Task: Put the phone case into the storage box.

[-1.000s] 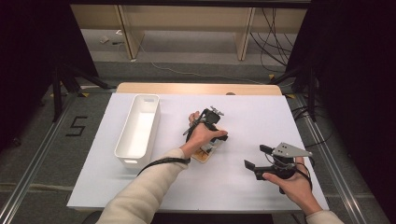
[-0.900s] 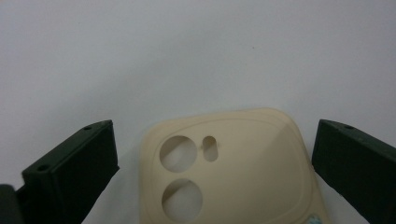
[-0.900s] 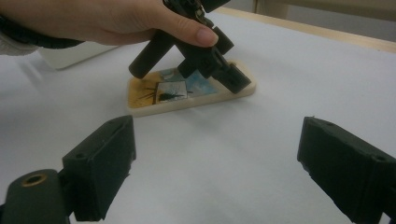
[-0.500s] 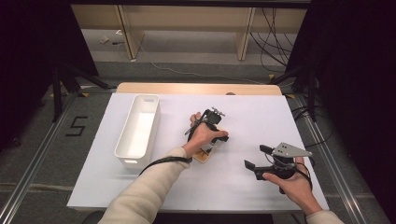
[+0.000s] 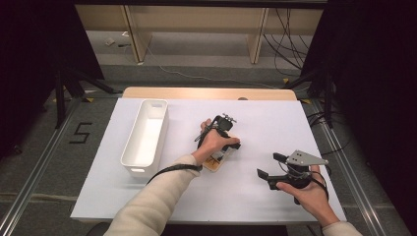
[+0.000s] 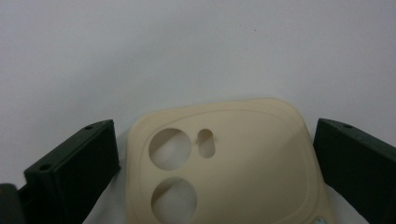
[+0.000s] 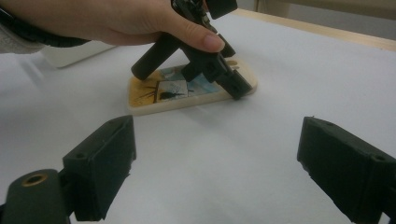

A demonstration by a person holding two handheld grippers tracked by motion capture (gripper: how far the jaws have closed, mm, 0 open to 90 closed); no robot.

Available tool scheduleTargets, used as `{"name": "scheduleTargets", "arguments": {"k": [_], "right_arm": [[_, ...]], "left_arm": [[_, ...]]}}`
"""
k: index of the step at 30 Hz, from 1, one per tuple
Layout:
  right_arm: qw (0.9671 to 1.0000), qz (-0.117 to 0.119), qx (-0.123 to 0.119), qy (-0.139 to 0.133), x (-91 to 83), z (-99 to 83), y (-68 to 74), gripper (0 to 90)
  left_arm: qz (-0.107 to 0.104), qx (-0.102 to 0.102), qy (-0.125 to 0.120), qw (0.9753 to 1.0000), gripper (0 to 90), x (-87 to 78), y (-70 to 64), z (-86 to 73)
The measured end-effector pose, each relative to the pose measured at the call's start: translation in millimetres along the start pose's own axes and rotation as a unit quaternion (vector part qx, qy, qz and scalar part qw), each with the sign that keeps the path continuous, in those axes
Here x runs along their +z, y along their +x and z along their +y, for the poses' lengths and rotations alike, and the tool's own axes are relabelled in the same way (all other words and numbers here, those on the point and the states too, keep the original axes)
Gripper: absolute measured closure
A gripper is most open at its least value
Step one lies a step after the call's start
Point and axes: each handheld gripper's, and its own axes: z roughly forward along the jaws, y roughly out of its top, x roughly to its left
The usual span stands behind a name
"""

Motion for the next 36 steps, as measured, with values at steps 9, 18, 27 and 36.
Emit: {"name": "scheduleTargets", "arguments": {"k": [9,18,27,36], "right_arm": [[1.0,0.0,0.0,0.0,-0.1,-0.1,-0.1,12.5],[1.0,0.001,0.0,0.001,0.0,-0.1,0.1,12.5],[1.0,0.001,0.0,0.001,0.2,-0.1,0.3,12.5],[1.0,0.001,0.0,0.001,0.0,-0.2,0.2,12.5]], "left_arm": [[-0.003,-0.001,0.007,1.0,1.1,-0.1,0.8,1.8],[0.0,-0.001,0.007,1.0,6.7,-2.3,1.5,2.0],[0.002,-0.002,0.008,1.0,8.0,-2.7,0.8,2.3],[0.004,-0.003,0.016,0.9999,9.4,-3.2,-0.6,4.4]]}}
